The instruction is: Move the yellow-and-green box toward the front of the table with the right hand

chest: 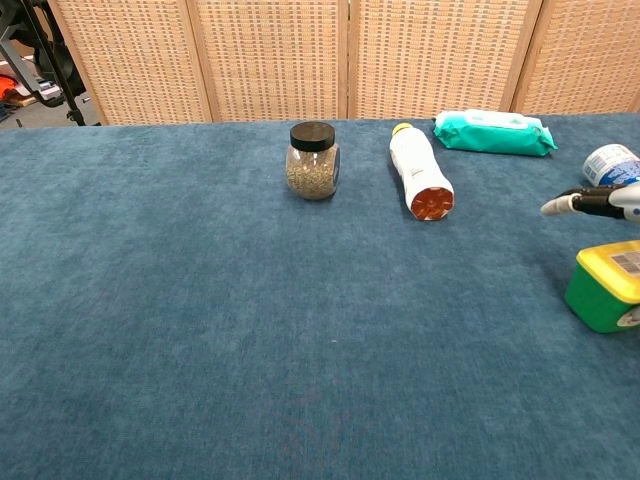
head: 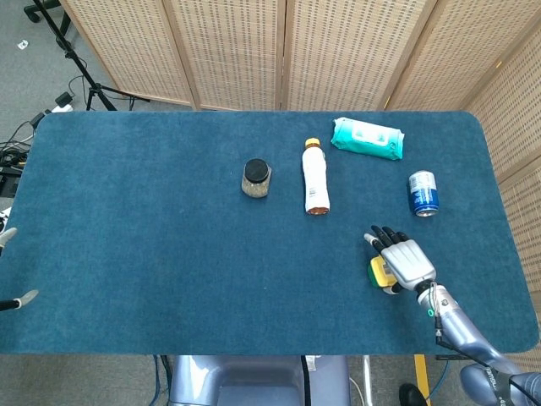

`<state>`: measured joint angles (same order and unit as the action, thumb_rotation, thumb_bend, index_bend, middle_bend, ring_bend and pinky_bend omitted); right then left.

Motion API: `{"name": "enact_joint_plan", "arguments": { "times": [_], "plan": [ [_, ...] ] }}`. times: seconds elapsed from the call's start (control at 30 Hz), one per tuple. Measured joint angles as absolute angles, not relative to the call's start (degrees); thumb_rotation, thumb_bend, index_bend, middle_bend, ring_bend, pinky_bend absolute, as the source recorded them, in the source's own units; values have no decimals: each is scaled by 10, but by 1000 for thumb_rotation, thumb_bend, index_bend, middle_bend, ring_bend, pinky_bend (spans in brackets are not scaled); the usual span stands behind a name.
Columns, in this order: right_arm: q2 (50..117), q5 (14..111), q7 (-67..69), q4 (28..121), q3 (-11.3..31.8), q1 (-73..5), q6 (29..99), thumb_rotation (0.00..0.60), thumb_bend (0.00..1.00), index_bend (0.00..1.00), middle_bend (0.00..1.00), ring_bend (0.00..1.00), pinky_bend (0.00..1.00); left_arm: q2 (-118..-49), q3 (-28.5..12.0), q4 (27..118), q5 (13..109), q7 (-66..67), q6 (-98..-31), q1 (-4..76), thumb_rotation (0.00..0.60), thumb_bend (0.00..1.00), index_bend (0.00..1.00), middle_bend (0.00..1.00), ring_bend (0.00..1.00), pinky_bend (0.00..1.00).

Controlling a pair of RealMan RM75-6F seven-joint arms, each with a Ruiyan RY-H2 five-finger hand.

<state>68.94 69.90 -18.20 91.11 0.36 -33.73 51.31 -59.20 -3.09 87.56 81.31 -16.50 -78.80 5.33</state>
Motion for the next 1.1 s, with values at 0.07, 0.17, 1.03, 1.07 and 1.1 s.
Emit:
{"name": "enact_joint_plan", "arguments": {
  "times": [0.07, 0.17, 1.03, 1.07, 1.1],
  "plan": [
    [684, 707, -172, 915, 4, -335, 516, 600, 0, 0, 0, 0, 76, -592, -31, 876, 814, -166, -788, 53, 600, 0, 0, 0, 0, 0],
    [672, 722, -157, 924, 3, -327, 530, 600, 0, 0, 0, 0, 71, -592, -30, 876, 815, -167, -790, 53, 600, 0, 0, 0, 0, 0],
    [724, 941, 96, 686, -60, -261, 648, 600, 96, 223, 201, 141, 210, -594, -28, 880, 818, -156, -797, 49, 600, 0, 0, 0, 0, 0],
    [734, 947, 110, 670, -60, -260, 658, 600, 136, 239, 221, 167, 229, -595, -28, 880, 817, -155, -797, 50, 600, 0, 0, 0, 0, 0],
    [742, 952, 121, 659, -60, -260, 667, 600, 202, 263, 253, 204, 254, -595, -28, 880, 817, -154, -796, 50, 600, 0, 0, 0, 0, 0]
  ]
}}
